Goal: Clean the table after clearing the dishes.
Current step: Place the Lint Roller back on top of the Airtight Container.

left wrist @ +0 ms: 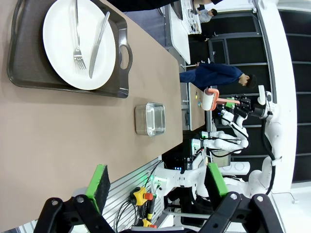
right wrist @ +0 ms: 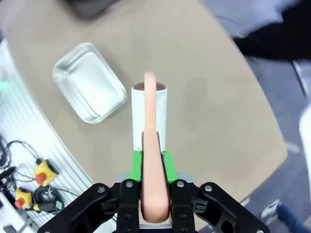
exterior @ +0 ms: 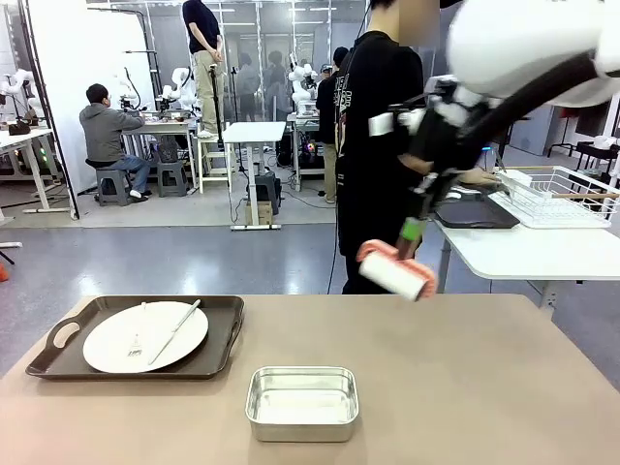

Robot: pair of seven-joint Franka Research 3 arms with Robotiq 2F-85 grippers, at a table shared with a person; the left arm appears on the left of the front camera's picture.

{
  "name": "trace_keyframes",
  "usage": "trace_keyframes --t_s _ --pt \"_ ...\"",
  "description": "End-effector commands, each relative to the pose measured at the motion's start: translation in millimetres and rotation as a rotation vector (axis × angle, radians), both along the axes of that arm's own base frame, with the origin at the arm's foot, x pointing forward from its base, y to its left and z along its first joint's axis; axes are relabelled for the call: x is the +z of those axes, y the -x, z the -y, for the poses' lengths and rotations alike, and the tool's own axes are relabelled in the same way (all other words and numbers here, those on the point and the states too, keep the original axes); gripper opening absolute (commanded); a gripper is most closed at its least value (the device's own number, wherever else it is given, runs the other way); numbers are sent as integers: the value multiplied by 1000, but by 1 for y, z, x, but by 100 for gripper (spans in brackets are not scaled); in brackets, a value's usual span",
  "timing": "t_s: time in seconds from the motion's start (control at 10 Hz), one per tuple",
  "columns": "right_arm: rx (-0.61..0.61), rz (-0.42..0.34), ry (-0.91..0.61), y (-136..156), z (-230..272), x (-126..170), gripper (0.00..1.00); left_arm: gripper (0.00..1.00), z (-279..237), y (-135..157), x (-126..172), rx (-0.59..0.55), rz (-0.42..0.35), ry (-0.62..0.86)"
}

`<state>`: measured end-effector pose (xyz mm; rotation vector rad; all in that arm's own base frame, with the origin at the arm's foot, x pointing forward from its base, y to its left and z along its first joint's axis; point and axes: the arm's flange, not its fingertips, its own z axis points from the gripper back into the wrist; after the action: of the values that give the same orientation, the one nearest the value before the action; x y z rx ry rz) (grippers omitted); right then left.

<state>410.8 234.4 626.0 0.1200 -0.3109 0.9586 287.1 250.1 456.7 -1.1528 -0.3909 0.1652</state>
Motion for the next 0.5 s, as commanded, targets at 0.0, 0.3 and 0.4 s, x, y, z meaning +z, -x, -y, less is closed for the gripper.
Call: trace_keyframes --t_s 0.0,0.3,0.4 --pt "263 -16 37 3 -60 -4 21 100 -1 1 1 5 4 -3" --pt "512 16 159 28 -137 -44 21 100 -1 1 1 5 4 -3" --pt "569 2 183 35 -153 -60 21 100 -1 1 1 5 4 -3"
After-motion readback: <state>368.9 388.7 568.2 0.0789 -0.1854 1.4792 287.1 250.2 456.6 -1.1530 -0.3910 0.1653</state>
